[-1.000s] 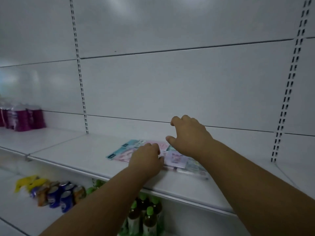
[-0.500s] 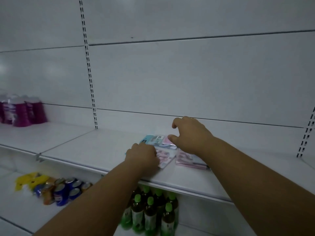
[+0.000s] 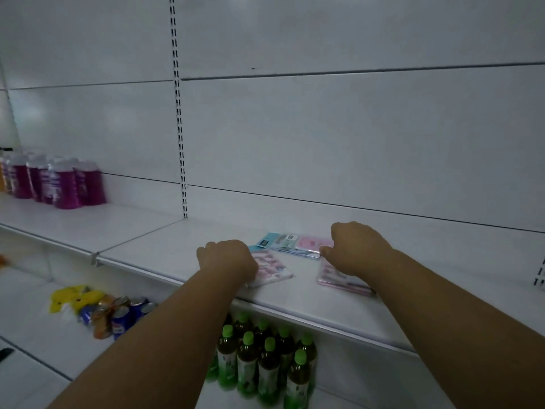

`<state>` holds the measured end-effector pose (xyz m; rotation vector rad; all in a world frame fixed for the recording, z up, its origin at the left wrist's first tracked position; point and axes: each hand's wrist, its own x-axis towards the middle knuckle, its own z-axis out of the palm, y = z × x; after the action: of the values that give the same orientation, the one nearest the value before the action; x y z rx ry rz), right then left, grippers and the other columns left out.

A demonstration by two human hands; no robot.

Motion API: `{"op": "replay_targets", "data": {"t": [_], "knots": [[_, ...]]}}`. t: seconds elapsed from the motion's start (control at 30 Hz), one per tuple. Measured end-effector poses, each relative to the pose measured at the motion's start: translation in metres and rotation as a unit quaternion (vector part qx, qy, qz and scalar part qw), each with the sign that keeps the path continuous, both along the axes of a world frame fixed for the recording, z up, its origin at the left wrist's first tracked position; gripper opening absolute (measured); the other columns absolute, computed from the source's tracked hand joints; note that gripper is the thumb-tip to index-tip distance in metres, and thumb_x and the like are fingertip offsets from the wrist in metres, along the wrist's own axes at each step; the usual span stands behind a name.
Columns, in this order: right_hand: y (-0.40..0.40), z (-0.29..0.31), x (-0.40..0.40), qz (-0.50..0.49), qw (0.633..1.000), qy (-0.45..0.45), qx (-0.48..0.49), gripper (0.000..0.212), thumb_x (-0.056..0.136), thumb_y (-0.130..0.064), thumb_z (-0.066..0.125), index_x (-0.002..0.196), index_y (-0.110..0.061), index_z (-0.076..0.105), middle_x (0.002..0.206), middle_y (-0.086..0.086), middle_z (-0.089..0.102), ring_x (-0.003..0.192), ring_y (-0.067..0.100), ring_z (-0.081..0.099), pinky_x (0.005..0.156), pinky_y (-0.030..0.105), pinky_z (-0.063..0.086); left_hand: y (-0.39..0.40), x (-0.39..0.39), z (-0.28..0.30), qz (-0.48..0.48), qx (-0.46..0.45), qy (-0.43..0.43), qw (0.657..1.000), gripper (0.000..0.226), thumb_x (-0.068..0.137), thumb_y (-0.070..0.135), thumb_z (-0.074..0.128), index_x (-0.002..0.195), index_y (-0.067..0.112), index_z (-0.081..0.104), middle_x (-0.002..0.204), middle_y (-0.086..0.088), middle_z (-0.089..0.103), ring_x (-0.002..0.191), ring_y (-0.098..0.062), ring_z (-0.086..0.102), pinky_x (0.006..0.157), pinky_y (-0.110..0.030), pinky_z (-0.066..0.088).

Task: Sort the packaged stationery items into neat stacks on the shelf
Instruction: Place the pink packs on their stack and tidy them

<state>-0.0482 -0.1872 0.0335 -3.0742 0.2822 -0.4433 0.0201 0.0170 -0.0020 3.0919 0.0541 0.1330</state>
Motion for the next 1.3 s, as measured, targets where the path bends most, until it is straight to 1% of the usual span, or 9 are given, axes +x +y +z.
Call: {"op": "replay_targets", "data": {"t": [0.17,0.3,0.5,0.73,0.83,0.9,1.0,1.1,1.3], "knots": [[-0.024,-0.018,0.001,-0.042,0.998,0.034,0.018,0.037,0.085,-0.045,0.056,0.107,-0.015,0.058,0.113,0.01,0.063,0.101,0.03,0.06,0.083,0.036,0.048,-0.008,0.006,-0.002,0.037,-0.155,0.009,0.987,0.045,0.083,0.024,0.061,0.124,0.015,0.049,0.12,-0.009,0.059,0.111,-0.027,0.053,0.095,-0.036,0.046],[-0.029,-0.026,0.001,-0.088,0.996,0.023,0.015,0.041,0.084,-0.049,0.053,0.111,-0.018,0.058,0.115,0.01,0.062,0.102,0.03,0.058,0.082,0.035,0.046,-0.005,0.015,-0.008,0.031,-0.33,-0.023,0.943,0.057,0.085,0.013,0.062,0.135,0.008,0.036,0.134,-0.02,0.05,0.118,-0.035,0.053,0.098,-0.042,0.047],[-0.035,-0.041,0.002,-0.176,0.979,0.097,0.045,0.055,0.085,-0.057,0.039,0.123,-0.022,0.058,0.13,0.007,0.059,0.117,0.032,0.052,0.098,0.04,0.04,0.003,0.006,0.008,0.005,-0.641,-0.053,0.766,0.054,0.083,0.001,0.062,0.133,0.019,0.052,0.117,-0.015,0.064,0.088,-0.031,0.069,0.068,-0.042,0.062],[-0.035,-0.036,0.006,-0.204,0.971,0.103,0.07,0.051,0.081,-0.056,0.048,0.119,-0.023,0.059,0.125,0.005,0.062,0.117,0.032,0.053,0.1,0.04,0.039,0.0,-0.037,0.031,-0.126,-0.742,0.0,0.658,0.023,0.091,-0.003,0.058,0.104,0.013,0.068,0.099,-0.014,0.074,0.086,-0.035,0.073,0.08,-0.052,0.058],[-0.035,-0.034,0.002,-0.217,0.968,0.06,0.109,0.061,0.07,-0.055,0.062,0.122,-0.021,0.055,0.125,0.01,0.058,0.116,0.033,0.053,0.1,0.038,0.043,-0.006,-0.047,0.032,-0.164,-0.771,0.031,0.615,0.025,0.093,-0.004,0.055,0.112,0.009,0.066,0.103,-0.016,0.073,0.087,-0.036,0.073,0.077,-0.052,0.059],[-0.037,-0.031,-0.002,-0.216,0.961,0.011,0.173,0.062,0.071,-0.042,0.069,0.123,-0.015,0.049,0.126,0.015,0.052,0.117,0.033,0.051,0.099,0.037,0.046,-0.012,-0.052,0.032,-0.186,-0.788,0.046,0.585,0.027,0.094,-0.005,0.054,0.115,0.01,0.063,0.106,-0.014,0.073,0.088,-0.034,0.073,0.072,-0.046,0.06],[-0.05,-0.027,-0.011,-0.168,0.955,-0.083,0.229,0.031,0.084,-0.01,0.059,0.113,-0.003,0.052,0.117,0.018,0.055,0.111,0.032,0.055,0.087,0.031,0.048,-0.025,-0.061,0.032,-0.207,-0.807,0.069,0.548,0.028,0.095,-0.005,0.052,0.115,0.012,0.06,0.108,-0.011,0.072,0.086,-0.03,0.074,0.066,-0.04,0.061],[-0.072,-0.027,-0.033,-0.114,0.919,-0.225,0.302,0.019,0.078,0.0,0.055,0.094,-0.003,0.063,0.096,0.013,0.068,0.089,0.03,0.064,0.068,0.026,0.043,-0.048,-0.074,0.029,-0.231,-0.805,0.088,0.54,0.03,0.096,-0.005,0.05,0.118,0.014,0.056,0.105,-0.01,0.074,0.086,-0.03,0.074,0.065,-0.039,0.06],[-0.124,-0.014,-0.109,-0.095,0.842,-0.317,0.426,0.019,0.084,-0.006,0.066,0.102,-0.01,0.068,0.09,0.004,0.071,0.071,0.013,0.063,0.059,0.022,0.045,-0.122,-0.114,0.025,-0.266,-0.764,0.116,0.576,0.027,0.097,-0.001,0.051,0.115,0.019,0.057,0.1,-0.01,0.075,0.084,-0.028,0.075,0.073,-0.043,0.059]]}}
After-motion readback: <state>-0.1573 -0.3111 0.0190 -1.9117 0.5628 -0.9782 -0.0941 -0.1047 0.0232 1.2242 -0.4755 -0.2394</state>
